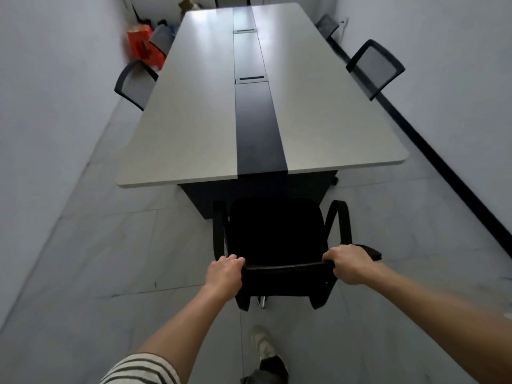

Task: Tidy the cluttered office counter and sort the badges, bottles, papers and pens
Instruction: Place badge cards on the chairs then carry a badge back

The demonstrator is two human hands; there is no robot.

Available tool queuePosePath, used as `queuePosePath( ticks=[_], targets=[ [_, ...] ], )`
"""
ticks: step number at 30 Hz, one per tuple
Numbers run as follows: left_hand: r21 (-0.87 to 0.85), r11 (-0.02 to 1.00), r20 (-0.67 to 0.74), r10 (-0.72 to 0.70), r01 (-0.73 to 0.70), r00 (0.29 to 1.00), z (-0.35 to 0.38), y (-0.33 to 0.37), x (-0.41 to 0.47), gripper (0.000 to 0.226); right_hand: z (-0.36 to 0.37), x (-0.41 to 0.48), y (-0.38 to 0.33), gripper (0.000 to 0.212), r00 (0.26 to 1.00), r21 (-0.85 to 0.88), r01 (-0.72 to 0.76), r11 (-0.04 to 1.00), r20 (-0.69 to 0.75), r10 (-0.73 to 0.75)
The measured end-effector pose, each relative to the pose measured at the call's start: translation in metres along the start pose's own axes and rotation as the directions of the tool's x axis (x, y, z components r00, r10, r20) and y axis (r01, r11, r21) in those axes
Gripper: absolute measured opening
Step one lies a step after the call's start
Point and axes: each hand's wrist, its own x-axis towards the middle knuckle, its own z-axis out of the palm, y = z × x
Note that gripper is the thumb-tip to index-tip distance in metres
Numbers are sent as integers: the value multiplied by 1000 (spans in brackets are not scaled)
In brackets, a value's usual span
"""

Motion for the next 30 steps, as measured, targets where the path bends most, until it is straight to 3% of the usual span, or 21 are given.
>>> queuePosePath(
  ticks=[5,13,20,30],
  targets=[
    [-27,999,-25,18,-19,1000,25,31,-64,22,28,-66,3,31,1000,22,10,1000,-25,-9],
    [-166,986,104,30,-13,994,60,72,-150,18,80,-169,6,16,996,5,30,1000,87,-30],
    [-52,991,241,133,-124,961,79,104,-173,17,112,-210,21,29,986,15,63,998,152,-65],
    [-90,990,98,120,-111,988,74,84,-153,24,97,-174,19,29,993,12,112,994,35,-112]
  ],
)
